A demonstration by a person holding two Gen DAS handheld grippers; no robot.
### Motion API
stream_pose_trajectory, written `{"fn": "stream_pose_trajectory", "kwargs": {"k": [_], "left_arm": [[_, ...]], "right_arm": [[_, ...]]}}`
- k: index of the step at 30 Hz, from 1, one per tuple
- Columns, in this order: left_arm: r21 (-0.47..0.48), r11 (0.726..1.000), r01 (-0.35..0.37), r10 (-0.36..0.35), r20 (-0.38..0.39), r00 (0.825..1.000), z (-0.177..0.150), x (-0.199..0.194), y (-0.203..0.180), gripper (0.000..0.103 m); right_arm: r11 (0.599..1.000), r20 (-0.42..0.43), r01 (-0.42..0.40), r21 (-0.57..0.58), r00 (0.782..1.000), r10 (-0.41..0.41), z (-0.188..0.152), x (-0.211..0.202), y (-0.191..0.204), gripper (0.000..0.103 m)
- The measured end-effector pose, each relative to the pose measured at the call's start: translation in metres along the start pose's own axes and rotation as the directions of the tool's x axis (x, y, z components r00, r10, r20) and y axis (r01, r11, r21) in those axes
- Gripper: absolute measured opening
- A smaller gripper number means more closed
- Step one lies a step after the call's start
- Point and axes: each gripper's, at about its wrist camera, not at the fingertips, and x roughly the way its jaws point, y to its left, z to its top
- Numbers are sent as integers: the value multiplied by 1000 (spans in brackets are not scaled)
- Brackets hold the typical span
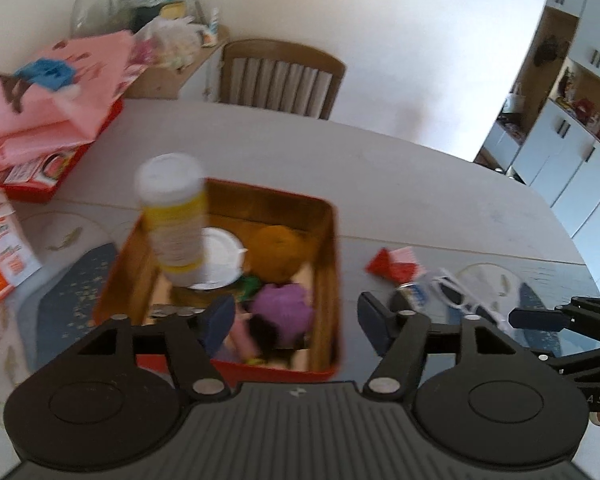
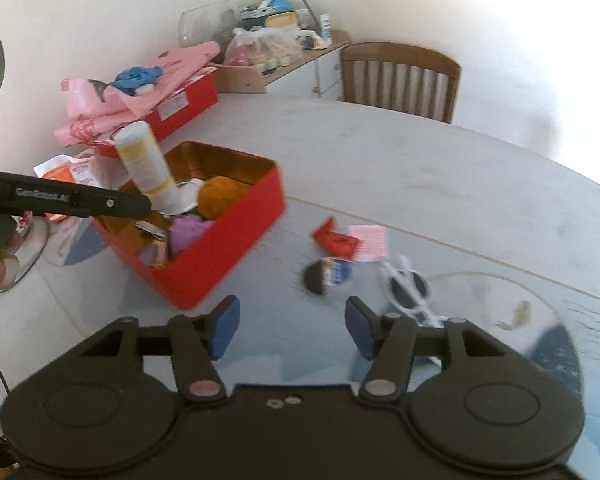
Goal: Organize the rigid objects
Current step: 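Move both grippers back toward the sunglasses and packets on the table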
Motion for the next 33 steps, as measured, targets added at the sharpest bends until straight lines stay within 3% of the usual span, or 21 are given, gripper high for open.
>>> {"fn": "stream_pose_trajectory", "kwargs": {"k": [10,14,33], "left_arm": [[56,998,23,-24,19,1000,-8,17,-76,82],[61,998,26,-26,-3,1000,-11,34,-98,83],[61,998,-23,29,-103,994,-17,127,-127,83]], "right_arm": [[999,8,46,26,999,-46,-20,-23,-54,81],[999,18,33,22,999,-33,-25,-27,-70,103],[998,-92,39,-42,995,-43,-33,36,-108,100]]}}
